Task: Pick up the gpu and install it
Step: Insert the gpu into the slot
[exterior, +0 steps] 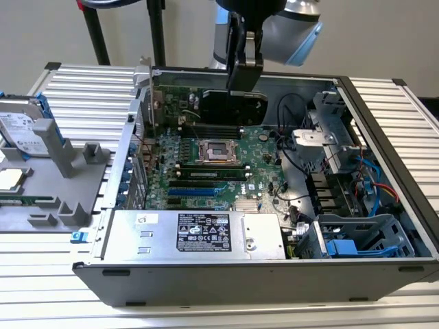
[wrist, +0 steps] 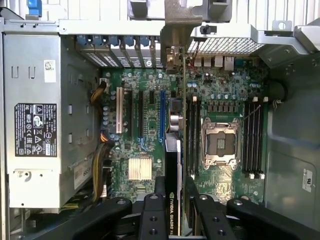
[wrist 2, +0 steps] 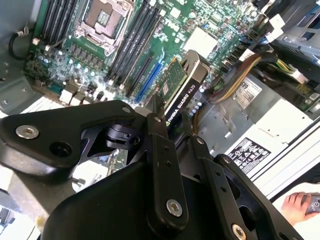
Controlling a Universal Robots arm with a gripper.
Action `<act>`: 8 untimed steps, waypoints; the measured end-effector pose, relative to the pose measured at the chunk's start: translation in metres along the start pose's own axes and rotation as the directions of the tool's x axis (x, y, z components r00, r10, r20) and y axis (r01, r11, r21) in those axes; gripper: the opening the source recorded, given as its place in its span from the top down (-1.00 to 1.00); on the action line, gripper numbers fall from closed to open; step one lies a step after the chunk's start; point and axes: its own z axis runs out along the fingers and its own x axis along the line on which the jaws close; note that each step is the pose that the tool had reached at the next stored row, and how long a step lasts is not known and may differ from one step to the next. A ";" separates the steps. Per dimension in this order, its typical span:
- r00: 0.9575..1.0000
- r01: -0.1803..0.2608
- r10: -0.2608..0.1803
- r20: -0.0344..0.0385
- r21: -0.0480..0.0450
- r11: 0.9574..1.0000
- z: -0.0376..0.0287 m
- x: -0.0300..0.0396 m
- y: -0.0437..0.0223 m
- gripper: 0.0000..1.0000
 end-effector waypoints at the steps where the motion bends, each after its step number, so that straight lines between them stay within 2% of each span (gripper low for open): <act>1: 1.000 -0.002 0.002 0.000 0.001 1.000 0.0007 0.0000 0.0000 1.00; 8: 1.000 -0.012 0.012 0.000 0.009 1.000 0.0057 -0.0002 0.0000 1.00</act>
